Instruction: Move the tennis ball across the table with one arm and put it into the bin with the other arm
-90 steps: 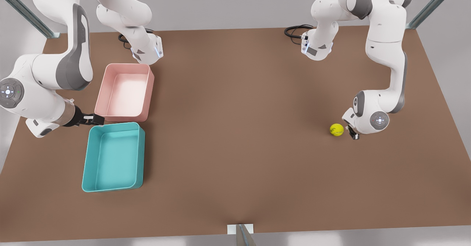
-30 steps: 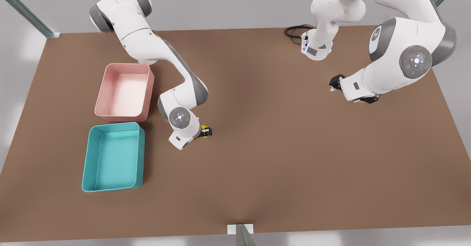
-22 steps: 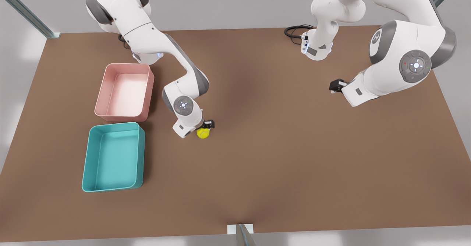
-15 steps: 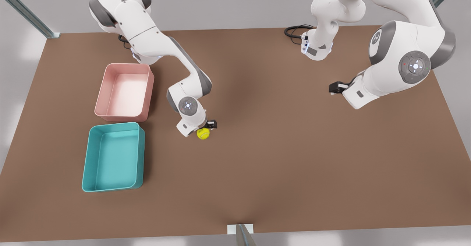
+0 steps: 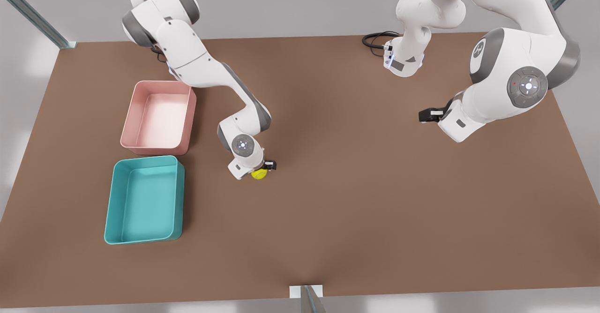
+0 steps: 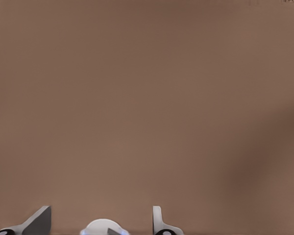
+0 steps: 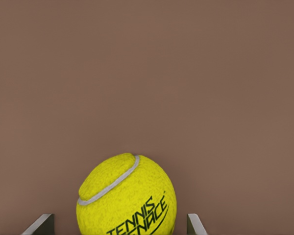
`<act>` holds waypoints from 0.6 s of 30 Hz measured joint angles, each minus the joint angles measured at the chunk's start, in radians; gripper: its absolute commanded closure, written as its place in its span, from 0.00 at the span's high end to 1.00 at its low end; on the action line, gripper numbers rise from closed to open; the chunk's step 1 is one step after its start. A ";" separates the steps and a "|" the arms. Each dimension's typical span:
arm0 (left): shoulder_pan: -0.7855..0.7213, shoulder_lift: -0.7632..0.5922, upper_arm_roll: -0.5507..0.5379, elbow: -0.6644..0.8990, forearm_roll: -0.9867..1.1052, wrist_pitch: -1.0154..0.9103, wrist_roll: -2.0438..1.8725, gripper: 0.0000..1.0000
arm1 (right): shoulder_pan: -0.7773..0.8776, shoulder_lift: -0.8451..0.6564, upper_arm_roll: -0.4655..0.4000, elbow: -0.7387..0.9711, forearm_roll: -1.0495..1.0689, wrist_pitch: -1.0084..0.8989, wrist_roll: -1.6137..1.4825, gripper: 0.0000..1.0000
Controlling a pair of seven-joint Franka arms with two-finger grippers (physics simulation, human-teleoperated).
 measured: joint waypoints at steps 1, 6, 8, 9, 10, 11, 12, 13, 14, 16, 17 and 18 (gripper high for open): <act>0.000 -0.002 0.000 -0.015 0.000 0.002 -0.006 1.00 | 0.001 0.006 0.000 0.000 0.000 0.007 0.001 1.00; -0.001 -0.006 0.000 -0.033 0.000 0.011 -0.029 1.00 | 0.014 0.029 0.000 -0.010 0.000 0.035 0.007 1.00; 0.000 -0.005 0.000 -0.033 0.000 0.013 -0.037 1.00 | 0.016 0.031 0.000 -0.018 0.000 0.042 0.008 1.00; 0.001 -0.005 0.000 -0.033 0.000 0.014 -0.041 1.00 | 0.016 0.034 0.000 -0.021 0.000 0.045 0.009 1.00; 0.001 -0.005 0.000 -0.033 0.000 0.015 -0.044 1.00 | 0.016 0.036 0.000 -0.022 0.000 0.047 0.010 1.00; 0.001 -0.005 0.000 -0.033 0.000 0.015 -0.047 1.00 | 0.015 0.038 0.000 -0.023 0.000 0.050 0.011 1.00; 0.001 -0.005 0.000 -0.033 0.000 0.016 -0.051 1.00 | 0.015 0.039 0.000 -0.022 0.000 0.051 0.011 1.00; 0.001 -0.005 0.000 -0.033 0.000 0.016 -0.053 1.00 | 0.014 0.042 0.000 -0.021 0.000 0.053 0.012 1.00; 0.001 -0.005 0.000 -0.033 0.000 0.017 -0.056 1.00 | 0.014 0.044 0.001 -0.021 0.000 0.054 0.013 1.00; 0.001 -0.005 0.000 -0.033 0.000 0.017 -0.061 1.00 | 0.013 0.046 0.001 -0.020 0.000 0.056 0.014 0.87; 0.001 -0.005 0.000 -0.033 0.000 0.017 -0.063 1.00 | 0.013 0.046 0.001 -0.020 0.000 0.057 0.014 0.80; 0.000 -0.005 0.000 -0.033 0.000 0.018 -0.066 1.00 | 0.013 0.046 0.001 -0.020 0.000 0.058 0.015 0.75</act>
